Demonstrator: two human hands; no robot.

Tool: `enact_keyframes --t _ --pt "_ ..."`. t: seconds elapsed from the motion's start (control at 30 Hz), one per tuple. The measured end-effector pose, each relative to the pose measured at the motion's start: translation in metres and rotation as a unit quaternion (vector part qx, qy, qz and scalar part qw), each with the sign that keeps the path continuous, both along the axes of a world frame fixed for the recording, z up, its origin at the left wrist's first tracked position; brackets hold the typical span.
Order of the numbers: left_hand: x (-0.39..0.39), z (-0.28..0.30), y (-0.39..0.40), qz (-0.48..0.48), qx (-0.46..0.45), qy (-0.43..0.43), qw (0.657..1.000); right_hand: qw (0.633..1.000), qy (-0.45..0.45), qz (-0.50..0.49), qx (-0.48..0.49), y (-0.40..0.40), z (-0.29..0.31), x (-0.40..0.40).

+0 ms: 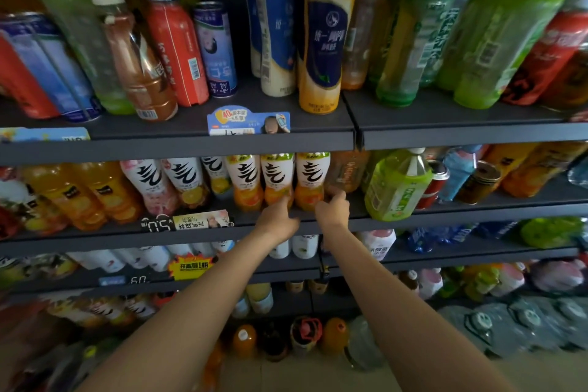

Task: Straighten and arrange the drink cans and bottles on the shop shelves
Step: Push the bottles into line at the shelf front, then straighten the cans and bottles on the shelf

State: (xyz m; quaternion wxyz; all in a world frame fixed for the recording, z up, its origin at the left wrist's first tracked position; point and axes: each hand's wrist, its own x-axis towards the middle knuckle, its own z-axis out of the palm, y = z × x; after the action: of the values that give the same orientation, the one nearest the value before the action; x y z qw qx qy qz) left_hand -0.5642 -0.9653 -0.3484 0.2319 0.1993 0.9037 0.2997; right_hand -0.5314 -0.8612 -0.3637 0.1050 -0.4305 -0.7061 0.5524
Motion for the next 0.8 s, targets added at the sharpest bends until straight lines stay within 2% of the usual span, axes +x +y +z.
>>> enact_keyframes --t 0.1,0.2,0.27,0.37,0.47,0.57,0.8 --pt "0.012 0.015 0.006 -0.022 0.032 -0.009 0.999 0.999 0.001 -0.046 -0.003 0.008 0.014 0.024" --pt "0.028 0.033 0.024 -0.065 0.072 0.022 0.995 0.993 0.037 -0.11 0.007 0.027 0.033 0.05" --pt "0.04 0.048 0.041 -0.118 0.103 0.06 0.986 0.982 0.082 -0.166 0.048 0.042 0.052 0.066" --pt "0.06 0.073 0.07 -0.163 0.163 0.166 0.959 0.953 0.152 -0.227 0.132 0.064 0.086 0.09" --pt "0.075 0.101 0.106 -0.132 0.23 0.246 0.932 0.929 0.209 -0.247 0.182 0.093 0.116 0.106" --pt "0.089 0.126 0.147 -0.103 0.282 0.268 0.916 0.919 0.241 -0.233 0.208 0.129 0.14 0.121" --pt "0.136 0.152 0.257 -0.068 0.283 0.279 0.915 0.906 0.254 -0.207 0.267 0.248 0.167 0.168"
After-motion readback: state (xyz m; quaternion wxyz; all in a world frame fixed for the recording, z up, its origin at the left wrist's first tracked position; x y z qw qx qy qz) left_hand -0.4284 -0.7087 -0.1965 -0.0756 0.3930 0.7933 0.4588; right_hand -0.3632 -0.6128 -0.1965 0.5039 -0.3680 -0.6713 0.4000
